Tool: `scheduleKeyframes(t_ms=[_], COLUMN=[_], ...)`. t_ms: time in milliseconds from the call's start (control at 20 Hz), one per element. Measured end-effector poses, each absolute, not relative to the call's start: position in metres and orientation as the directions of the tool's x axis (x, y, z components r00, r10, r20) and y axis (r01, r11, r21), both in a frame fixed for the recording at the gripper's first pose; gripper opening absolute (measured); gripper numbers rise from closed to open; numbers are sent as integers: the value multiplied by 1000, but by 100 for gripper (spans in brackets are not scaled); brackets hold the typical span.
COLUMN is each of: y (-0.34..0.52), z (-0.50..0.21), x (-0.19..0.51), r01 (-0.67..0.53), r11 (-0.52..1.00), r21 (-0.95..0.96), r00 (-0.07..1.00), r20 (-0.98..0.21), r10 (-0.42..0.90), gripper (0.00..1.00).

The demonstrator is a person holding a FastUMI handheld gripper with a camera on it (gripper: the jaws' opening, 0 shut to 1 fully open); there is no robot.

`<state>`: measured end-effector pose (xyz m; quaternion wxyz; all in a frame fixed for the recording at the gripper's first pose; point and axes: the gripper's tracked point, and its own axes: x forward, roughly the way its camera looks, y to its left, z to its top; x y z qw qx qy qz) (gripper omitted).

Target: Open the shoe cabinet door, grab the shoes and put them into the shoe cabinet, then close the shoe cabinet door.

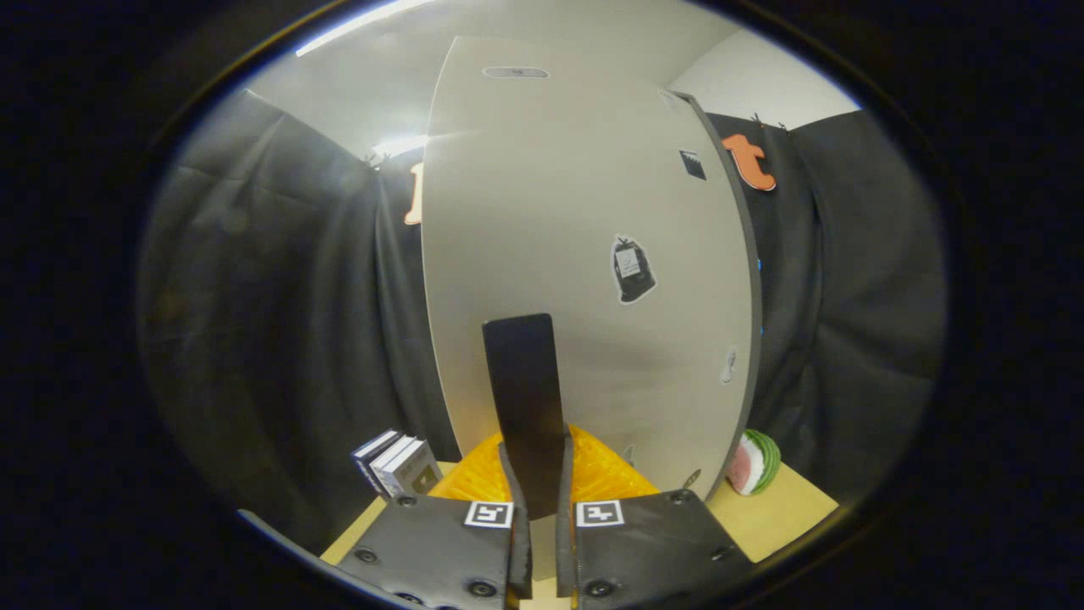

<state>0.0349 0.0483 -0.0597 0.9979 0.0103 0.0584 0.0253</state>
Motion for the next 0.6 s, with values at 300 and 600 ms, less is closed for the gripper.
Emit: scheduleKeyframes(t_ms=[300, 600], y=[6, -38], z=[-54, -48], x=[-7, -31], r01=[-90, -112], r11=[996, 993], r21=[12, -22], r00=[988, 987], r20=[-124, -120], r10=[90, 108], gripper=[13, 12])
